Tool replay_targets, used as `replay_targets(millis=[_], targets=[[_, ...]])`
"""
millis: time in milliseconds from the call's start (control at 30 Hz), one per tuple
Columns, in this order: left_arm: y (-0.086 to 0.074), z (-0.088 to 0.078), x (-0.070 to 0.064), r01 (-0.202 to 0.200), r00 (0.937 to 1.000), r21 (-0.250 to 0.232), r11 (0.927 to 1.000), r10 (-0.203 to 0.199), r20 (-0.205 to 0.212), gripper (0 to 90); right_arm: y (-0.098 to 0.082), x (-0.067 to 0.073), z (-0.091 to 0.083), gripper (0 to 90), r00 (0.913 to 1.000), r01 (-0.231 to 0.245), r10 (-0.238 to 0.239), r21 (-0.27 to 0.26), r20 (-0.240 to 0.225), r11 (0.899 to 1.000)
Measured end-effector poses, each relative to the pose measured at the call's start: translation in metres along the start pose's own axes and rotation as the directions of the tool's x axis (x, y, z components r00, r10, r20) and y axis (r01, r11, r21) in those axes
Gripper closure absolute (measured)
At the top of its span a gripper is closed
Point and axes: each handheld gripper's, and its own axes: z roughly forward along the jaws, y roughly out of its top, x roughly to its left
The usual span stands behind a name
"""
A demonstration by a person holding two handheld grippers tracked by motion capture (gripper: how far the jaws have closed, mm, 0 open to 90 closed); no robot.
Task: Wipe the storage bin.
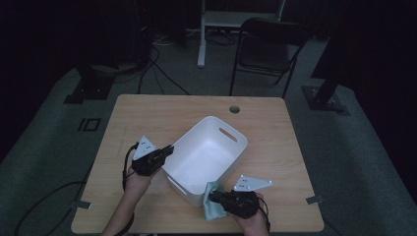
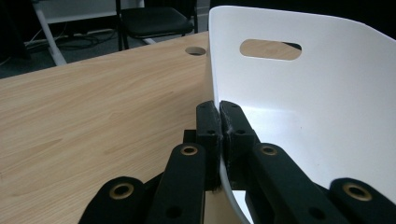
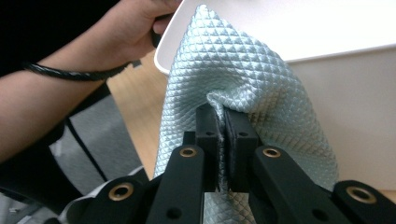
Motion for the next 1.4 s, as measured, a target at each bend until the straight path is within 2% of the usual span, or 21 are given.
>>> replay_targets(millis=[133, 267, 367, 467, 500, 533, 567, 733, 867, 1167, 1267, 1400], targets=[[0.000, 0.000, 0.000, 0.000, 1.0000, -0.001, 1.0000, 0.000, -0.001, 87.7, -0.001, -0.007, -0.004, 85.9, 0.9993, -0.026, 0.025, -0.017, -0.026, 1.000], [0.000, 0.000, 0.000, -0.001, 1.0000, -0.001, 1.0000, 0.001, 0.001, 87.6, 0.002, -0.018, -0.017, 85.8, 0.9992, -0.036, 0.036, -0.054, 0.015, 0.998], [0.000, 0.000, 0.000, -0.001, 1.0000, 0.000, 1.0000, 0.001, 0.001, 87.6, 0.004, -0.032, -0.031, 85.8, 0.9967, -0.059, 0.063, -0.088, 0.051, 0.994], [0.000, 0.000, 0.000, 0.000, 1.0000, -0.001, 1.0000, 0.000, 0.003, 87.6, 0.007, -0.045, -0.045, 85.9, 0.9921, -0.056, 0.068, -0.119, 0.106, 0.991], [0.000, 0.000, 0.000, 0.000, 1.0000, -0.001, 1.0000, 0.000, 0.003, 87.6, 0.007, -0.045, -0.045, 85.9, 0.9921, -0.056, 0.068, -0.119, 0.106, 0.991], [0.000, 0.000, 0.000, 0.000, 1.0000, -0.001, 1.0000, 0.000, 0.003, 87.6, 0.008, -0.050, -0.050, 85.9, 0.9896, -0.054, 0.071, -0.131, 0.125, 0.990], [0.000, 0.000, 0.000, 0.002, 1.0000, -0.002, 1.0000, -0.002, 0.003, 87.6, 0.009, -0.062, -0.061, 85.9, 0.9828, -0.064, 0.091, -0.164, 0.161, 0.984], [0.000, 0.000, 0.000, 0.001, 1.0000, -0.005, 1.0000, -0.001, 0.005, 87.6, 0.012, -0.084, -0.076, 85.9, 0.9679, -0.074, 0.118, -0.198, 0.222, 0.977], [-0.001, 0.000, 0.001, 0.003, 1.0000, -0.007, 1.0000, -0.003, 0.007, 87.6, 0.015, -0.099, -0.080, 85.9, 0.9570, -0.083, 0.137, -0.213, 0.255, 0.974], [-0.001, 0.000, 0.001, 0.003, 1.0000, -0.010, 0.9999, -0.003, 0.008, 87.7, 0.024, -0.121, -0.083, 85.9, 0.9424, -0.100, 0.175, -0.258, 0.285, 0.961], [-0.001, 0.000, 0.001, 0.002, 1.0000, -0.009, 1.0000, -0.002, 0.010, 87.7, 0.028, -0.127, -0.083, 85.8, 0.9414, -0.106, 0.182, -0.263, 0.284, 0.959], [-0.001, 0.000, 0.001, 0.002, 0.9999, -0.009, 1.0000, -0.002, 0.011, 87.8, 0.031, -0.129, -0.077, 85.8, 0.9456, -0.109, 0.180, -0.258, 0.271, 0.960]])
